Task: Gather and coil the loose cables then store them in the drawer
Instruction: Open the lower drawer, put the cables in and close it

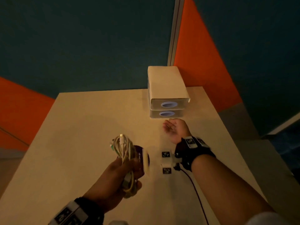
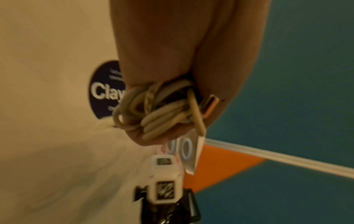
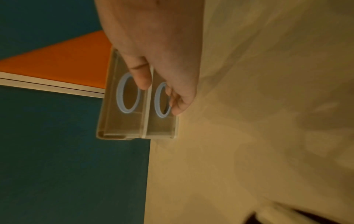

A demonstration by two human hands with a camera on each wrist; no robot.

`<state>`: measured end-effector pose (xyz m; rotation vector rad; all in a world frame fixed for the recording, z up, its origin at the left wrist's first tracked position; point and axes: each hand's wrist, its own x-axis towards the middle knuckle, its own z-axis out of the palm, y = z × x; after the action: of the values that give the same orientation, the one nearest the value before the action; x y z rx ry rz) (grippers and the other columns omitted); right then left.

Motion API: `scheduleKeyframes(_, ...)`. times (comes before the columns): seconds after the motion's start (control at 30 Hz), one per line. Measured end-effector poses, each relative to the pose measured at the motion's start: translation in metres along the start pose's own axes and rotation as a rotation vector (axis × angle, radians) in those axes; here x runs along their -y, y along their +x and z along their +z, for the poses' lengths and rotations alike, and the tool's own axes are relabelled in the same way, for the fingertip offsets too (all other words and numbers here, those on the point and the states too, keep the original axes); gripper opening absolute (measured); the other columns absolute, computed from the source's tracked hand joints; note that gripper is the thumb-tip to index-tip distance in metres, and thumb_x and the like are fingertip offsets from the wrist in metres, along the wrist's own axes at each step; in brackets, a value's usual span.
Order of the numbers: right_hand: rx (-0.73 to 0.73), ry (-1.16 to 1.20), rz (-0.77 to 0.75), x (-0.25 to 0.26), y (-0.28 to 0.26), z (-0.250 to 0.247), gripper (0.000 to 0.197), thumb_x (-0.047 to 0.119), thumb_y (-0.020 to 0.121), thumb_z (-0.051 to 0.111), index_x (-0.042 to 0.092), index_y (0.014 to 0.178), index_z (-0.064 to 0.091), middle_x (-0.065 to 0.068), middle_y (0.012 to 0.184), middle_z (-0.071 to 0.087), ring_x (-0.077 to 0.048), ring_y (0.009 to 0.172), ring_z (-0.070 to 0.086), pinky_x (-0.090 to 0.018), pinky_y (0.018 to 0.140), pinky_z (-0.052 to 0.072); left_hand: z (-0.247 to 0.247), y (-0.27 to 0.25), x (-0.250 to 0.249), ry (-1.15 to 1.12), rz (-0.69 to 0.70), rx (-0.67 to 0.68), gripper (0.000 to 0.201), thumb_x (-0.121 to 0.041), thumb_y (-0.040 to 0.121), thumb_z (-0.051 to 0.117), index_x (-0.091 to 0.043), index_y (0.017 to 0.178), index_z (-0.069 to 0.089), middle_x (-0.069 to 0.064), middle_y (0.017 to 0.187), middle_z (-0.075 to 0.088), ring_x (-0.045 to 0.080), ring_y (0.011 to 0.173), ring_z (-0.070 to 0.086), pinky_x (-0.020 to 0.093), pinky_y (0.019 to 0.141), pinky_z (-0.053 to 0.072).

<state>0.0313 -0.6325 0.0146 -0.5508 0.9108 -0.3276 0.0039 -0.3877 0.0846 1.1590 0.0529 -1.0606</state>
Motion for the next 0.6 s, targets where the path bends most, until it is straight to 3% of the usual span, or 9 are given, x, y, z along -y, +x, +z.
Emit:
scheduleKeyframes(0.13,-0.012,0.036,-0.038,0.004,0.035,0.014,0.019,-0.001,0.080,0.035,0.012,0.069,0.045,-0.010,0.067,0.037,-0.020,0.053,0.032,-0.028,0.049,0.031,-0.021,0.010,0.016,-0.003,-0.047,-0.110,0.033,-0.019,0.072,0.061,-0.004,0.100,0.050,0.011,0.054,0.052,0.024,0.040,0.048,0.025,0.047,0.033)
scheduleKeyframes(0.3,-0.002,0.082,-0.005,0.004,0.042,0.019,0.021,0.002,0.085,0.037,0.006,0.066,0.047,-0.009,0.067,0.044,-0.018,0.053,0.036,-0.029,0.056,0.030,-0.026,0.013,0.024,-0.004,-0.097,-0.195,0.035,-0.018,0.068,0.066,-0.005,0.097,0.052,0.012,0.053,0.049,0.023,0.042,0.044,0.027,0.047,0.035)
scheduleKeyframes(0.47,0.018,0.114,0.038,0.012,0.043,0.022,0.015,0.007,0.088,0.045,0.005,0.075,0.052,-0.007,0.078,0.051,-0.018,0.071,0.052,-0.037,0.080,0.042,-0.017,0.015,0.025,-0.001,-0.071,-0.214,0.036,-0.020,0.066,0.063,-0.007,0.098,0.053,0.011,0.053,0.051,0.022,0.041,0.045,0.027,0.053,0.030)
scheduleKeyframes(0.6,0.008,0.123,0.047,0.002,0.034,0.009,0.015,0.012,0.089,0.050,0.004,0.077,0.054,-0.010,0.077,0.055,-0.019,0.070,0.056,-0.032,0.064,0.048,-0.013,0.015,0.023,0.024,-0.049,-0.226,0.035,-0.021,0.066,0.061,-0.006,0.096,0.053,0.011,0.053,0.053,0.023,0.040,0.047,0.025,0.049,0.034)
